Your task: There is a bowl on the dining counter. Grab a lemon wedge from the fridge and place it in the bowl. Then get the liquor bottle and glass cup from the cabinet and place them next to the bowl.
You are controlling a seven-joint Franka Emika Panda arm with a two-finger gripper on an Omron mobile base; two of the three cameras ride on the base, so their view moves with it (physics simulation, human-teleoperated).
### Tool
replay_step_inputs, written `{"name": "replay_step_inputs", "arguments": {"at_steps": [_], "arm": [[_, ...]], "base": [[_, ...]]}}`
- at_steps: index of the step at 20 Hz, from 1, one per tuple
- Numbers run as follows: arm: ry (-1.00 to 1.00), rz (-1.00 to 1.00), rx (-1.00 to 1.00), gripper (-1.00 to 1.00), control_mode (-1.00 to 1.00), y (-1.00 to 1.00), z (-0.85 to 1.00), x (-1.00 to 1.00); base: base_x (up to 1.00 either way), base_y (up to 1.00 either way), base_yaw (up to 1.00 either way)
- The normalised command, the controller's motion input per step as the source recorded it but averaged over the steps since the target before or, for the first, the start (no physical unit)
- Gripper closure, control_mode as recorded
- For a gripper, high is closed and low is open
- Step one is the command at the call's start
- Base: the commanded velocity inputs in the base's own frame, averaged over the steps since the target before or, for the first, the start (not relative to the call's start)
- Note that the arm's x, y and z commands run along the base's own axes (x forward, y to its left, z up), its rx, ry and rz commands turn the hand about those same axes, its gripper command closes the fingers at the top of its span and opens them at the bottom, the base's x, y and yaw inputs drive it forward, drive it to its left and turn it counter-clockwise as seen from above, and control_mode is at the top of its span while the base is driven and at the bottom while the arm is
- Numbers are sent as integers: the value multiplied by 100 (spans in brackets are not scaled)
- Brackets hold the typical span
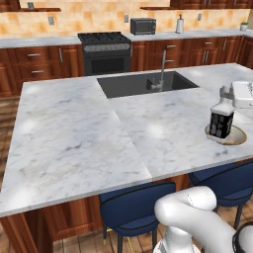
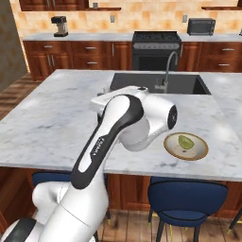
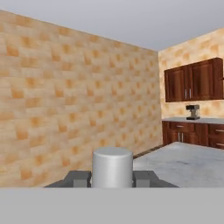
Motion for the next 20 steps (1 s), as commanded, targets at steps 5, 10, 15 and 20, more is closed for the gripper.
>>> {"name": "replay_step_inputs", "arguments": {"at_steps": [5, 10, 15, 20], "arm": [[2, 12, 0, 100, -100, -16, -56, 51], [0, 8, 0, 100, -100, -16, -43, 38], [0, 3, -2, 100, -100, -9, -33, 40], [0, 0, -6, 100, -100, -6, -45, 31]], "base": [[0, 0, 0], [0, 0, 0], [0, 0, 0], [0, 0, 0]]}}
